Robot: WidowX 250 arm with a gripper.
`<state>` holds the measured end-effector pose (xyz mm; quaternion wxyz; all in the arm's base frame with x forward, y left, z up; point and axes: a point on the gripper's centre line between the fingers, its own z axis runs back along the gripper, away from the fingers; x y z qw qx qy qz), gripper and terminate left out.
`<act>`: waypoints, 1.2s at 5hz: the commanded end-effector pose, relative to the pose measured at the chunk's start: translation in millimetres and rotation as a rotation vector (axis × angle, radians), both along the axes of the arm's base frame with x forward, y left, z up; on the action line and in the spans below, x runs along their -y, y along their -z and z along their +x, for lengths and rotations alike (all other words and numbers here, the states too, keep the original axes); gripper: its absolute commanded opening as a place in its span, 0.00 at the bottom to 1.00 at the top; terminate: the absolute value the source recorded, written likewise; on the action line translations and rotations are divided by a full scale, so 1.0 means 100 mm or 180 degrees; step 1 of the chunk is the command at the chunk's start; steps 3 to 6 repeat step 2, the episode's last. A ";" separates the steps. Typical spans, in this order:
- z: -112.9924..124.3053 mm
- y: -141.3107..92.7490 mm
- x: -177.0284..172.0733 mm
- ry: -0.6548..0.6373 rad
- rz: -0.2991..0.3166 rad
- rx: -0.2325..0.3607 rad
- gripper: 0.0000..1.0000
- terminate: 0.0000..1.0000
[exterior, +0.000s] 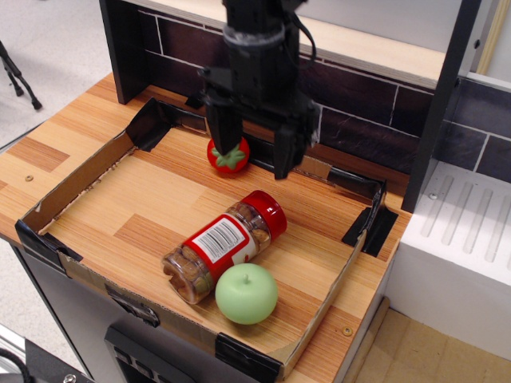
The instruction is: Topple basil bottle
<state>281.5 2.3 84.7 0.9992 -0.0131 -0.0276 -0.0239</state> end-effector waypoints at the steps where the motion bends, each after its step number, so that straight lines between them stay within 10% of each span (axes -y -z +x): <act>1: 0.11 -0.35 -0.13 -0.0173 -0.0057 0.0309 1.00 0.00; 2: 0.11 -0.35 -0.13 -0.0173 -0.0057 0.0309 1.00 1.00; 6: 0.11 -0.35 -0.13 -0.0173 -0.0057 0.0309 1.00 1.00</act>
